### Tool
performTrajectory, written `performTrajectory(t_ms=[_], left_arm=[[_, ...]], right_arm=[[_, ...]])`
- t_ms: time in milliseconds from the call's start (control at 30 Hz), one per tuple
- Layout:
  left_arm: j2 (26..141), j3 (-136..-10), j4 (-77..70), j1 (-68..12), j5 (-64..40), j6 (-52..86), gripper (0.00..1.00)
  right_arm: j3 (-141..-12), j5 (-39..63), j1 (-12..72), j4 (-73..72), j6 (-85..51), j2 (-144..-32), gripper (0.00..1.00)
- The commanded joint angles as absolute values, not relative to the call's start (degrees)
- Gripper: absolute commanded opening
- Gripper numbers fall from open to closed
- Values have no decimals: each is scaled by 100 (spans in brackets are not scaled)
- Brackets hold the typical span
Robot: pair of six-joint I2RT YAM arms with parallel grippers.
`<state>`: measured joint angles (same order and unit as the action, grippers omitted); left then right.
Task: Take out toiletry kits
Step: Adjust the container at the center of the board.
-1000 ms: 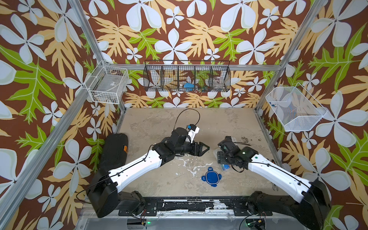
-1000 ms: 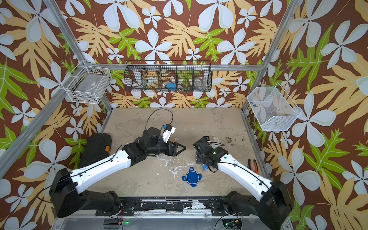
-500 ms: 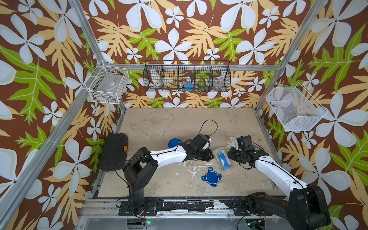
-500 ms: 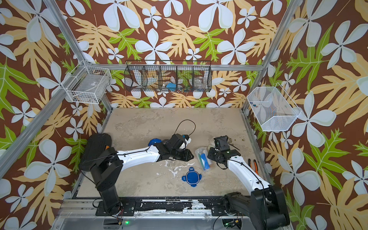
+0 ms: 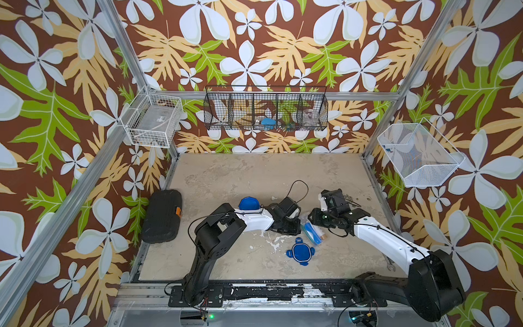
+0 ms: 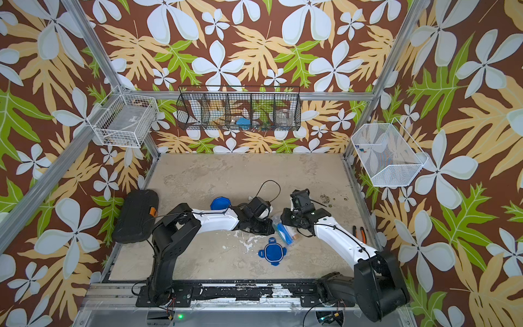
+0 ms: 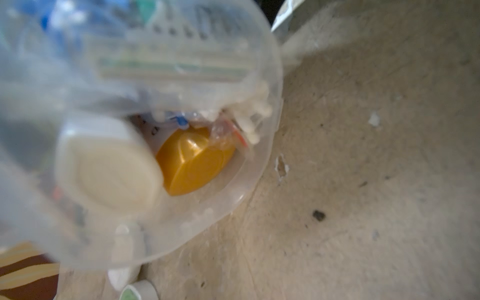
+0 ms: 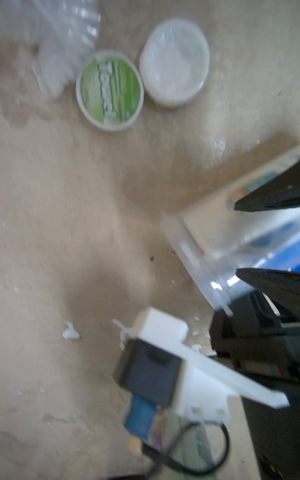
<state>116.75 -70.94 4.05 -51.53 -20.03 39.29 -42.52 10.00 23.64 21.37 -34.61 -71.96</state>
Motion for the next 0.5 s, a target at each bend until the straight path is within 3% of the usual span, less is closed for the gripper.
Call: performTrajectory(t_ms=[0, 167, 300, 467], left_arm=[[11777, -7068, 289, -5121, -1838, 3970, 15], [11995, -7337, 135, -5080, -1965, 3866, 19], [12234, -7748, 206, -5070, -2084, 3719, 23], [12408, -7991, 338, -5045, -2083, 3678, 23]], right_arm=[[-3992, 1186, 2479, 2329, -3901, -6941, 40], [-3433, 1223, 2479, 2452, -4083, -6326, 45], [-3408, 652, 2403, 2938, -4275, -5338, 80], [-2670, 1123, 2211, 2827, -4629, -4811, 92]])
